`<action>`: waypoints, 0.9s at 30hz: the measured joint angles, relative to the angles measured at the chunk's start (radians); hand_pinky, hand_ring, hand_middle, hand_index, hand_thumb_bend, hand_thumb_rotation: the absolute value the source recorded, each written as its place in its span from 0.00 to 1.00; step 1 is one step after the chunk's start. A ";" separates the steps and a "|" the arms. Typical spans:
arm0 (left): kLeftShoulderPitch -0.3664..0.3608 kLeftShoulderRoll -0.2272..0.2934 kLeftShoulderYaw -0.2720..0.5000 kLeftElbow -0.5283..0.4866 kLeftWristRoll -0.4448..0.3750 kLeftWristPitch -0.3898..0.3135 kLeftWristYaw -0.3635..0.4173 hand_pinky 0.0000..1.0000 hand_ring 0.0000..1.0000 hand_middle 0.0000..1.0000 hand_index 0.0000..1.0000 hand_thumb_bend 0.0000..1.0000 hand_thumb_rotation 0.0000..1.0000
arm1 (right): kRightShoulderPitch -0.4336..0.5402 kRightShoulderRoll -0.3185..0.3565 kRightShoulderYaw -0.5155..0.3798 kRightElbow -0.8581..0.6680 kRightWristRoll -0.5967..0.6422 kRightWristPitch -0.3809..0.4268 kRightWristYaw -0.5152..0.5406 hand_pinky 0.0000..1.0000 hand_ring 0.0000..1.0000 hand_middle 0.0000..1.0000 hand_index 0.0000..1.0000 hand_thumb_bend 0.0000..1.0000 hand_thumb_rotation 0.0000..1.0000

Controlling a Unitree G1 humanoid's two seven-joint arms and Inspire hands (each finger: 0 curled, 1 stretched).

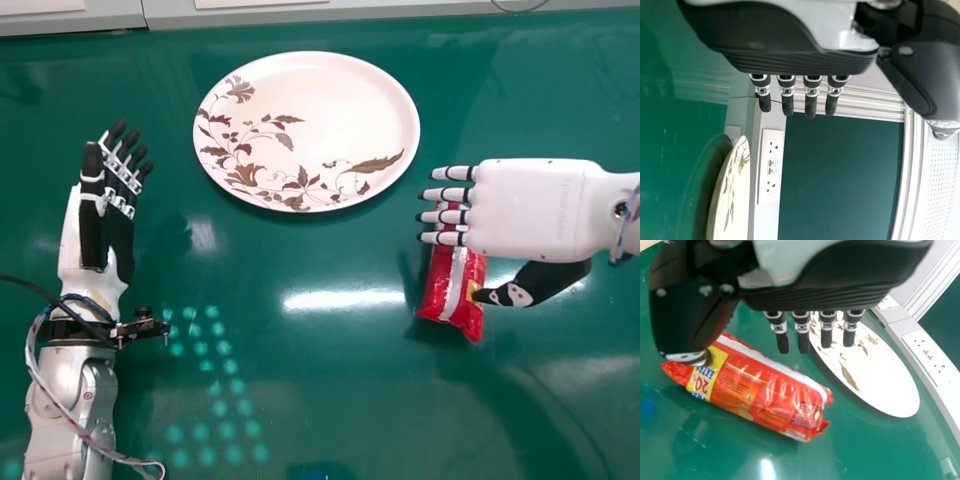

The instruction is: Pick up biscuit and place it in the plate

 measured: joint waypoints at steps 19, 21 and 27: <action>0.009 0.024 0.007 -0.002 0.006 0.000 -0.001 1.00 1.00 1.00 1.00 1.00 0.81 | 0.000 0.011 0.051 0.008 0.097 0.047 0.084 1.00 1.00 1.00 1.00 0.70 0.08; 0.009 0.029 0.009 -0.002 0.005 0.000 -0.003 1.00 1.00 1.00 1.00 1.00 0.81 | 0.000 0.010 0.063 0.007 0.129 0.061 0.124 1.00 1.00 1.00 1.00 0.72 0.12; 0.006 0.039 0.013 0.000 0.004 -0.012 -0.019 1.00 1.00 1.00 1.00 1.00 0.82 | 0.006 -0.016 0.085 -0.021 0.258 0.123 0.274 1.00 1.00 1.00 1.00 0.76 0.19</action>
